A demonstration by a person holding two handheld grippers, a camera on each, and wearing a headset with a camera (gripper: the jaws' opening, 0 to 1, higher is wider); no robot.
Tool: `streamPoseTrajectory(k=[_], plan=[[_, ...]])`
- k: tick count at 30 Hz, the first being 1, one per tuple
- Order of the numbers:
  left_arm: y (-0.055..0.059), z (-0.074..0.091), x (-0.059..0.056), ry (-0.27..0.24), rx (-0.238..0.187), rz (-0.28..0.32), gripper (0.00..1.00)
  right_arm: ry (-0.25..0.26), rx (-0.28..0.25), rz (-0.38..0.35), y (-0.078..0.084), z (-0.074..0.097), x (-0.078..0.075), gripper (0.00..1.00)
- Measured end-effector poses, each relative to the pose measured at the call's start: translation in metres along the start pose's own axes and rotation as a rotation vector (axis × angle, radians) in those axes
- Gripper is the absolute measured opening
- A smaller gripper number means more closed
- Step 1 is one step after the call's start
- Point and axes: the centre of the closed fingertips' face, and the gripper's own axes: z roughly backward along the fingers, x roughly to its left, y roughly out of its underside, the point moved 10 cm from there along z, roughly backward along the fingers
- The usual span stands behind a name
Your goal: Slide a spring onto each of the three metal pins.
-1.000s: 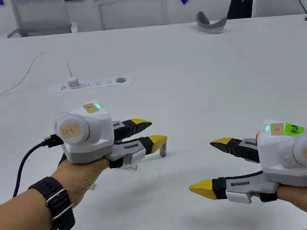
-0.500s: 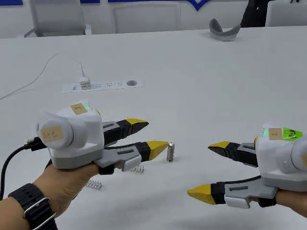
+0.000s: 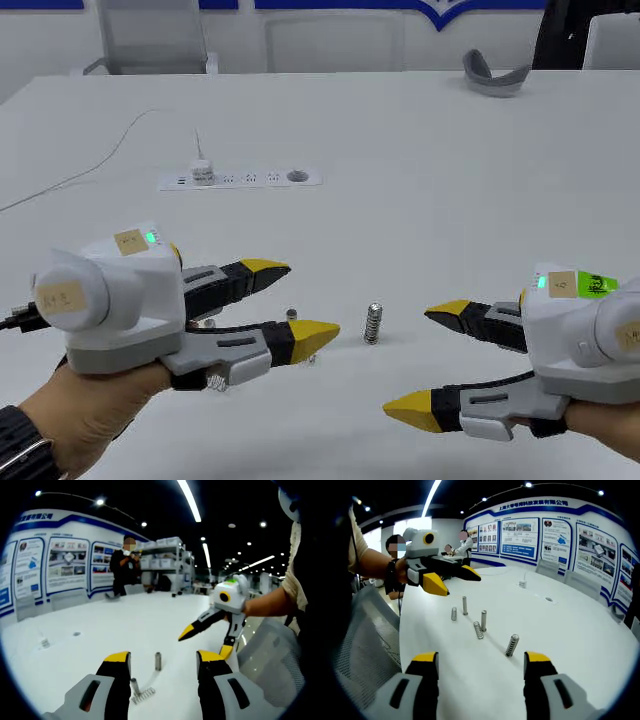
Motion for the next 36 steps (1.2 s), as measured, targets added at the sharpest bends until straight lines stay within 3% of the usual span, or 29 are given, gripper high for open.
streamPoseTrajectory(k=[8,20,36], plan=[[0.005,0.017,-0.005,-0.015,0.013,-0.014,0.58,-0.033,0.001,0.021,-0.006,-0.01,0.003,0.68],[0.017,0.036,-0.007,-0.046,0.016,0.037,0.64,-0.075,0.025,0.059,-0.016,-0.029,0.005,0.62],[0.025,0.056,-0.007,-0.088,0.011,0.077,0.66,-0.112,0.083,0.078,-0.025,-0.077,0.003,0.49]])
